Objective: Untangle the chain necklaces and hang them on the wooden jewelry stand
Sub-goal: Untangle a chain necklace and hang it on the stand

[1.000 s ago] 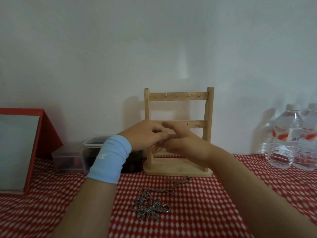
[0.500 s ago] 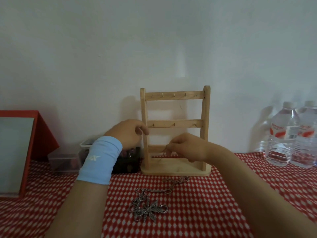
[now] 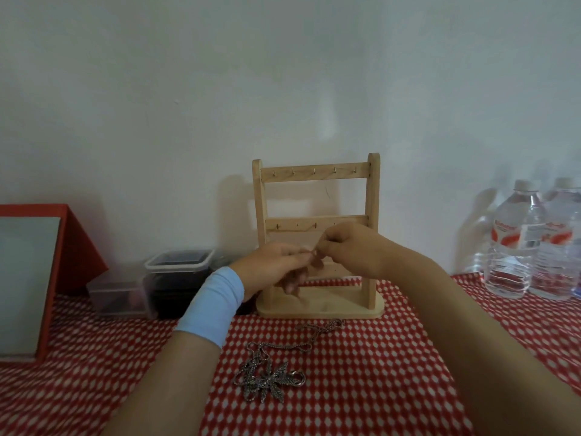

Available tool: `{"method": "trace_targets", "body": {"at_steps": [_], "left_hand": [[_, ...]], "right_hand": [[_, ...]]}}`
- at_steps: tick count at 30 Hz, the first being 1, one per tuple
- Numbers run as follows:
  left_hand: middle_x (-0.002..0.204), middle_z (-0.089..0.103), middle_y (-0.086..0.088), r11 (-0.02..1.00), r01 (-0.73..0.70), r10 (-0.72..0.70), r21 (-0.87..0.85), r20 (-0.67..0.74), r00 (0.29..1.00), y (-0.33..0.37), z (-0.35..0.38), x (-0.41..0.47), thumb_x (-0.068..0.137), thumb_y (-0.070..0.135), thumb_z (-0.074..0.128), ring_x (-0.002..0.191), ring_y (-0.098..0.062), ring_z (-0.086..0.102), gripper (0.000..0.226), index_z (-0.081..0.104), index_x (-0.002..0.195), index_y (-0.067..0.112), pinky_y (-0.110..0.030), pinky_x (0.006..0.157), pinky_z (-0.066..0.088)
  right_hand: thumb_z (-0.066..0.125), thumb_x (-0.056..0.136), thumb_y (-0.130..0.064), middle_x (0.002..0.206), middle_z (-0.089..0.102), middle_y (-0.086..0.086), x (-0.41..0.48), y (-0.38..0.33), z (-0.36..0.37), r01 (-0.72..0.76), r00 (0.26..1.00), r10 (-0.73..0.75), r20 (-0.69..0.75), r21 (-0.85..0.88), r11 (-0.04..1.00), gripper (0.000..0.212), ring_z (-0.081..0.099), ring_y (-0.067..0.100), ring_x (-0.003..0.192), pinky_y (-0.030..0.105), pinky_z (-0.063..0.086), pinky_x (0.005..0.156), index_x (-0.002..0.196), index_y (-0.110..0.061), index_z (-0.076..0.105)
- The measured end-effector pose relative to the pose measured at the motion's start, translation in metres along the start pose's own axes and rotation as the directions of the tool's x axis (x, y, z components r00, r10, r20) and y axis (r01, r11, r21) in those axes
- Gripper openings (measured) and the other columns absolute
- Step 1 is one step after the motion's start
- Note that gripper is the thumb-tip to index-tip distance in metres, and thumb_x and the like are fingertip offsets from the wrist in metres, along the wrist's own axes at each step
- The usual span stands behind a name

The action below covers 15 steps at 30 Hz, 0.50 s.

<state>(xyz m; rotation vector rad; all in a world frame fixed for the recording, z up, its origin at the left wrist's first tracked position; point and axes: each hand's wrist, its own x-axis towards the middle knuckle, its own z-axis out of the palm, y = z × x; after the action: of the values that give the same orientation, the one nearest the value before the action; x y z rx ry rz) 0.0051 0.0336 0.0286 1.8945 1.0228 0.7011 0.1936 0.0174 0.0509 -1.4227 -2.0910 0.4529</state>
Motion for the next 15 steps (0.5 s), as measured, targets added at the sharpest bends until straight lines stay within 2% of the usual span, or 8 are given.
{"method": "trace_targets", "body": {"at_steps": [3,5,7,9,11,13,15], "left_hand": [[0.060,0.054,0.005,0.969,0.014,0.009,0.247,-0.090,0.996,0.001,-0.014,-0.004,0.101,0.026,0.047,0.051,-0.009,0.049,0.027,0.071,0.091,0.018,-0.025,0.066,0.048],[0.058,0.052,0.004,0.970,0.036,-0.001,0.240,-0.146,0.989,-0.003,-0.025,-0.007,0.101,0.025,0.047,0.050,-0.009,0.049,0.028,0.069,0.086,0.017,-0.032,0.070,0.050],[0.056,0.049,0.003,0.989,0.034,0.003,0.141,-0.253,0.967,-0.006,-0.034,-0.008,0.101,0.025,0.047,0.048,-0.011,0.048,0.028,0.068,0.086,0.014,-0.037,0.070,0.051],[0.055,0.051,0.009,0.990,-0.006,0.074,0.142,-0.479,0.875,-0.006,-0.038,-0.006,0.099,0.025,0.050,0.049,-0.009,0.048,0.027,0.070,0.085,0.012,-0.033,0.066,0.048],[0.065,0.056,0.014,0.954,-0.002,0.209,0.301,-0.658,0.724,-0.004,-0.037,-0.001,0.098,0.028,0.051,0.060,-0.006,0.053,0.027,0.071,0.082,0.017,-0.027,0.066,0.044],[0.072,0.062,0.012,0.910,0.067,0.286,0.408,-0.738,0.612,-0.005,-0.032,0.002,0.097,0.034,0.052,0.068,-0.007,0.056,0.028,0.070,0.081,0.021,-0.025,0.065,0.040],[0.071,0.063,0.007,0.890,0.135,0.309,0.435,-0.795,0.522,-0.008,-0.027,0.006,0.096,0.040,0.053,0.067,-0.013,0.058,0.031,0.069,0.078,0.021,-0.026,0.063,0.040]], "right_hand": [[0.048,0.107,-0.027,0.080,0.063,-0.006,0.004,0.003,0.000,-0.005,0.993,0.005,-0.117,0.003,1.000,0.024,0.055,0.009,0.066,0.021,0.040,0.057,0.092,-0.024,0.067],[0.047,0.107,-0.027,0.075,0.062,-0.003,0.007,0.007,-0.002,-0.003,0.974,0.003,-0.225,-0.001,1.000,0.022,0.052,0.010,0.060,0.023,0.041,0.057,0.098,-0.020,0.067],[0.051,0.106,-0.027,0.075,0.062,-0.006,0.009,0.011,-0.003,0.018,0.942,-0.016,-0.336,0.003,1.000,0.019,0.052,0.008,0.060,0.021,0.041,0.058,0.099,-0.019,0.067],[0.055,0.105,-0.027,0.074,0.061,-0.012,0.009,0.014,-0.001,0.042,0.889,-0.047,-0.455,-0.020,0.999,0.018,0.053,0.004,0.061,0.018,0.040,0.059,0.101,-0.018,0.070],[0.059,0.103,-0.029,0.071,0.062,-0.012,0.010,0.013,0.006,0.056,0.820,-0.076,-0.567,-0.053,0.997,0.021,0.056,0.005,0.062,0.021,0.046,0.062,0.100,-0.015,0.074],[0.061,0.101,-0.035,0.068,0.066,-0.005,0.011,0.010,0.014,0.034,0.759,-0.080,-0.646,-0.083,0.996,0.028,0.061,0.012,0.062,0.031,0.054,0.064,0.093,-0.012,0.076],[0.060,0.101,-0.040,0.063,0.066,0.000,0.013,0.010,0.020,-0.039,0.736,-0.051,-0.675,-0.117,0.992,0.036,0.062,0.018,0.058,0.034,0.055,0.061,0.084,-0.012,0.073]]}}
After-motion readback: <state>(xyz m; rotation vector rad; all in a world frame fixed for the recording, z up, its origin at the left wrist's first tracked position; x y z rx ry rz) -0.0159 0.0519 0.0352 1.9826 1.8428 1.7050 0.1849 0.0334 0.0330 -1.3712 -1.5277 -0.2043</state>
